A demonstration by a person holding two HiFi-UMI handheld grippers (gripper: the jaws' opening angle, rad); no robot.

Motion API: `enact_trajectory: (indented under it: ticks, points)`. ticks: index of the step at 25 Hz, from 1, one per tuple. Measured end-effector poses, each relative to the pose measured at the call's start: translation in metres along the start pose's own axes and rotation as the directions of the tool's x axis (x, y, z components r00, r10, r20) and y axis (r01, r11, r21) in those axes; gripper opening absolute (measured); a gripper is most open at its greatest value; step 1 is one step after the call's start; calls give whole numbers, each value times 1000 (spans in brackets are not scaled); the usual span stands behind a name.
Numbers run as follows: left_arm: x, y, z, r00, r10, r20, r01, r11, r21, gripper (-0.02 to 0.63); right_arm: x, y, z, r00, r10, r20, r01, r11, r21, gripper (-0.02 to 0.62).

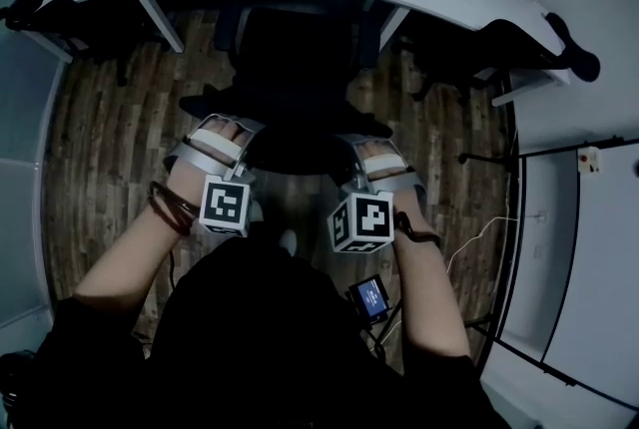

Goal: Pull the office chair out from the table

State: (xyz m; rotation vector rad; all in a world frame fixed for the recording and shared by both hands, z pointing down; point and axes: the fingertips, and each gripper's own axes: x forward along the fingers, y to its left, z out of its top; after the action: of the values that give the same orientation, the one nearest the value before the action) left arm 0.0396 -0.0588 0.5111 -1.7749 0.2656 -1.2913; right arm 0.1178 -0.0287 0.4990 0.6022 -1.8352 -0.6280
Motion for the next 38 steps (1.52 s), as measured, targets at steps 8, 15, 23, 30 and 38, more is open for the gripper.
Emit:
enact_trajectory:
  ticks: [8,15,23,30,38]
  points:
    - [-8,-12,0,1000,14,-2,-14,1000,-14,152,-1,13,7,1000,7,-24,-8,1000,-16,181]
    - [-9,-9,3,1000,17,9,-16,1000,-18,155,-5,12,5,999,11,-51,-11,1000,18,181]
    - [-64,3,6,986,-37,163,72,974,-215,193,-65,0,32,999,-1,50,-15,942,335,186]
    - [-147,45,31,842,173,510,286,659,-696,5,-133,-56,68,900,-318,299,-57,593,803,0]
    - [-199,107,15,655,598,462,474,151,-867,3,-158,-73,72,835,-477,274,-73,398,915,0]
